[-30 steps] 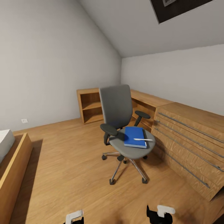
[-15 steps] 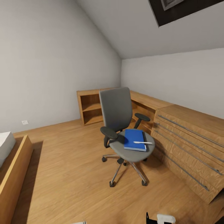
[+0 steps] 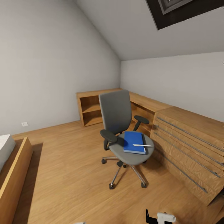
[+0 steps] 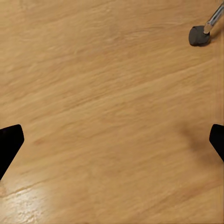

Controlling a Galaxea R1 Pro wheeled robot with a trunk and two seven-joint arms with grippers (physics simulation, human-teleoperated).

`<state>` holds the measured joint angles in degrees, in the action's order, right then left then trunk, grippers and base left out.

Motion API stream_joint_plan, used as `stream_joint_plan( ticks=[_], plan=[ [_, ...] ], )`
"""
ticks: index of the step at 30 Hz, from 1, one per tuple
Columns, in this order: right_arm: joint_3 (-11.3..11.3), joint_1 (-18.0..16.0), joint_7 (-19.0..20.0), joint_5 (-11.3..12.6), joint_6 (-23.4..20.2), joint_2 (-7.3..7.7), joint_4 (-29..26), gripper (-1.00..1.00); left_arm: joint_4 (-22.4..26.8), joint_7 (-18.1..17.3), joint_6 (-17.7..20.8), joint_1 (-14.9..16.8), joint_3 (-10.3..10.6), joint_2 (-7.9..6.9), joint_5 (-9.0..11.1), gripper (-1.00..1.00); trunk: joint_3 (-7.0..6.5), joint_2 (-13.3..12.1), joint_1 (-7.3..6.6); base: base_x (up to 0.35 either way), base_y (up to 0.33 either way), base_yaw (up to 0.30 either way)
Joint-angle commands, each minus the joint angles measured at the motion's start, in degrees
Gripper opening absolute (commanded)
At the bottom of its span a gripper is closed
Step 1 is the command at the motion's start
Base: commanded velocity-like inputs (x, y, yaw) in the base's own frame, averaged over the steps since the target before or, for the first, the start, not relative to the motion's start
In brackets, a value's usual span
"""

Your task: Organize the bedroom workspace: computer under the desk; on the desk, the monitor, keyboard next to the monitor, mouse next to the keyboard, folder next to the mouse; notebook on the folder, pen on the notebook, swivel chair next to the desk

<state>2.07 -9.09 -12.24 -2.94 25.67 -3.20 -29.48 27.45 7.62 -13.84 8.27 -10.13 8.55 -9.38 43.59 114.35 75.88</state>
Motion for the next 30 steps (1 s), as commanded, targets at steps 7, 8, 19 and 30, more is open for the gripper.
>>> stream_joint_plan(
  ticks=[7, 8, 19, 30],
  plan=[
    [0.1, 0.0, 0.0, -0.3, 0.3, -0.05, 2.0, 1.00, -0.1, 0.2, -0.1, 0.0, -0.3, 0.06, -0.6, 1.00, -1.42, -2.8, -1.55, 0.000, 0.000, -0.208],
    [0.1, 0.0, 0.0, -0.3, 0.3, -0.05, 2.1, 1.00, -0.1, 0.2, -0.1, 0.0, -0.3, 0.06, -0.6, 1.00, -1.63, -3.2, -1.77, 0.000, 0.000, -0.252],
    [0.0, 0.0, 0.0, -0.4, 0.6, -0.05, 2.7, 1.00, -0.7, 0.2, 0.3, 0.1, -0.3, 0.06, -0.6, 1.00, -4.05, -7.6, -4.19, 0.000, 0.000, -0.258],
    [-2.1, 0.0, 0.0, -0.4, 5.9, -0.12, 6.2, 1.00, -2.9, 0.1, 0.9, 0.0, -0.2, 0.06, -0.6, 1.00, -6.79, -12.0, -6.60, 0.000, 0.000, -0.174]
  ],
)
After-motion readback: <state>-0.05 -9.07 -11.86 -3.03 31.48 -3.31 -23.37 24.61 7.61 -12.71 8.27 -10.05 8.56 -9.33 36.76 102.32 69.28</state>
